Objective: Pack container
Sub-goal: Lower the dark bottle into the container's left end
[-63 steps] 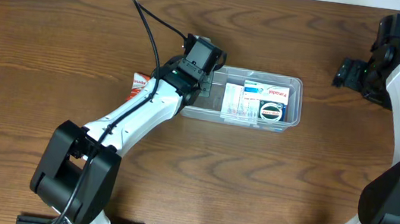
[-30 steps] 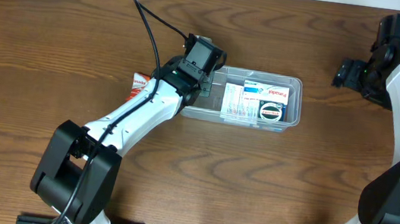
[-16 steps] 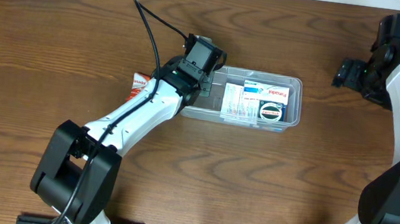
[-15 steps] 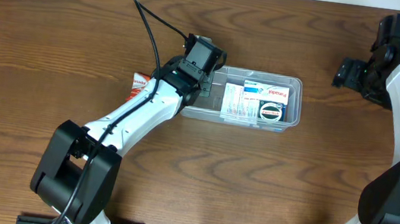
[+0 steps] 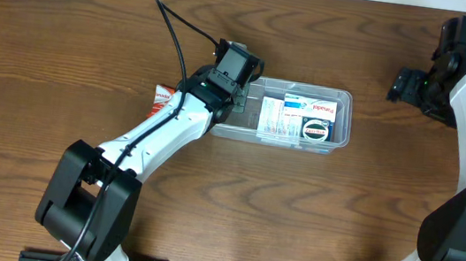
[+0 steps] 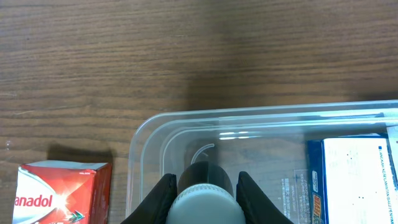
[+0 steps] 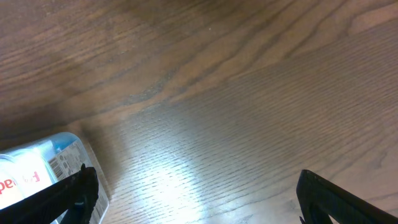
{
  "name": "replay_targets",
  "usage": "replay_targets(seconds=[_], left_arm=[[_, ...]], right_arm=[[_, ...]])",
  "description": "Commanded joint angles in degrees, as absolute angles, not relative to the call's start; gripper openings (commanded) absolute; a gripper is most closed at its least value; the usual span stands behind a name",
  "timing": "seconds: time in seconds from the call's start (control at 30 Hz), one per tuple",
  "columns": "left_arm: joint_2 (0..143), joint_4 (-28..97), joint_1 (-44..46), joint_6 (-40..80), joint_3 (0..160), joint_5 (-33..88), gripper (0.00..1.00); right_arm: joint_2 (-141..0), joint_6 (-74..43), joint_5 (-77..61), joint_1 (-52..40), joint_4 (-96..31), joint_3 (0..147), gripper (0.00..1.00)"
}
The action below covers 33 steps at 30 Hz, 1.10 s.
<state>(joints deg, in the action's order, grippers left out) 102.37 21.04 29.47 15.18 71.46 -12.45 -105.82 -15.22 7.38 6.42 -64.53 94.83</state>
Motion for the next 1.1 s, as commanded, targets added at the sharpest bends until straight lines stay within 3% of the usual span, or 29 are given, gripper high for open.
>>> replay_targets(seconds=[0.0, 0.03, 0.07, 0.13, 0.17, 0.63, 0.73, 1.07], left_arm=[[102.8, 20.7, 29.5, 14.7, 71.4, -14.2, 0.08], [102.8, 20.6, 29.5, 14.7, 71.4, -14.2, 0.09], [102.8, 20.6, 29.5, 14.7, 71.4, -14.2, 0.16], [102.8, 20.6, 29.4, 14.7, 71.4, -14.2, 0.43], [102.8, 20.6, 29.5, 14.7, 71.4, -14.2, 0.47], [102.8, 20.6, 29.5, 14.7, 71.4, -14.2, 0.40], [102.8, 20.7, 29.4, 14.7, 71.4, -14.2, 0.32], [102.8, 21.6, 29.4, 14.7, 71.4, -14.7, 0.32]], right_arm=[[-105.7, -14.5, 7.9, 6.6, -64.5, 95.5, 0.99], [-105.7, -14.5, 7.9, 6.6, -64.5, 95.5, 0.99], [-105.7, -14.5, 7.9, 6.6, -64.5, 95.5, 0.99], [-105.7, -14.5, 7.9, 6.6, -64.5, 95.5, 0.99], [-105.7, -14.5, 7.9, 6.6, -64.5, 95.5, 0.99], [-105.7, -14.5, 7.9, 6.6, -64.5, 95.5, 0.99], [-105.7, -14.5, 7.9, 6.6, -64.5, 95.5, 0.99], [-105.7, -14.5, 7.9, 6.6, -64.5, 95.5, 0.99]])
